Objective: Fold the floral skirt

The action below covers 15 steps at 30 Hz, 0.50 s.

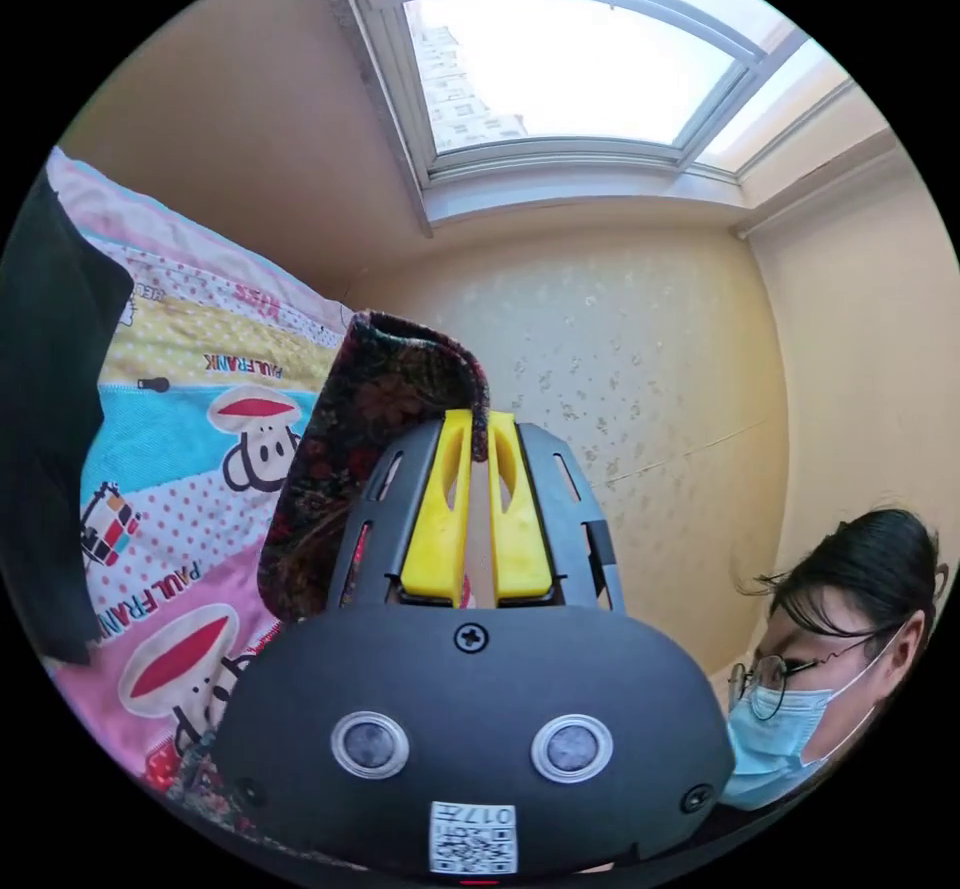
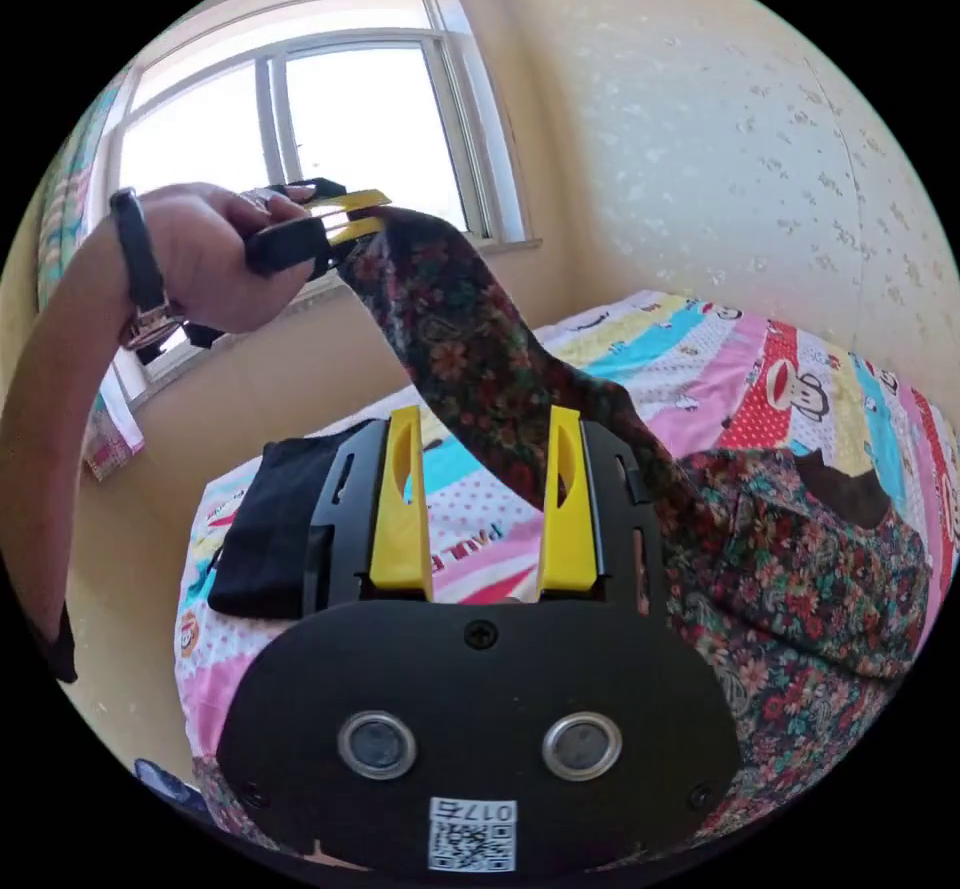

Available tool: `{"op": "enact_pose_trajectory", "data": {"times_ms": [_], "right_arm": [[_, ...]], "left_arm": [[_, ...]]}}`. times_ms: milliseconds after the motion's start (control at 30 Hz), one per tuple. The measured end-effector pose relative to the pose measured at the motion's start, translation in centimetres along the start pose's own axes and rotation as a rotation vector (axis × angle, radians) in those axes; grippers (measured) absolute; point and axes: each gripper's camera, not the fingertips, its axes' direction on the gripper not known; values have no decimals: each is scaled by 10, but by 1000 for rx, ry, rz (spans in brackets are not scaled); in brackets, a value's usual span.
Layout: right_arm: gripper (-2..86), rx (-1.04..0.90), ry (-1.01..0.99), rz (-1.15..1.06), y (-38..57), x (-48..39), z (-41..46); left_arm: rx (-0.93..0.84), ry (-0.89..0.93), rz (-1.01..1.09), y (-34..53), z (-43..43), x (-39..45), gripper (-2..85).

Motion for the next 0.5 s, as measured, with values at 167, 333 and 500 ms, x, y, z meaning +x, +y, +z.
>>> {"op": "enact_pose_trajectory", "data": {"times_ms": [167, 333, 500], "right_arm": [[166, 123, -47, -173, -27, -47, 11], [105, 148, 198, -253, -39, -71, 21], [23, -98, 235, -304, -35, -47, 71]], "left_arm": [[1, 108, -97, 6, -20, 21, 36], [31, 193, -149, -5, -36, 26, 67], [112, 416, -79, -20, -48, 26, 49]]}}
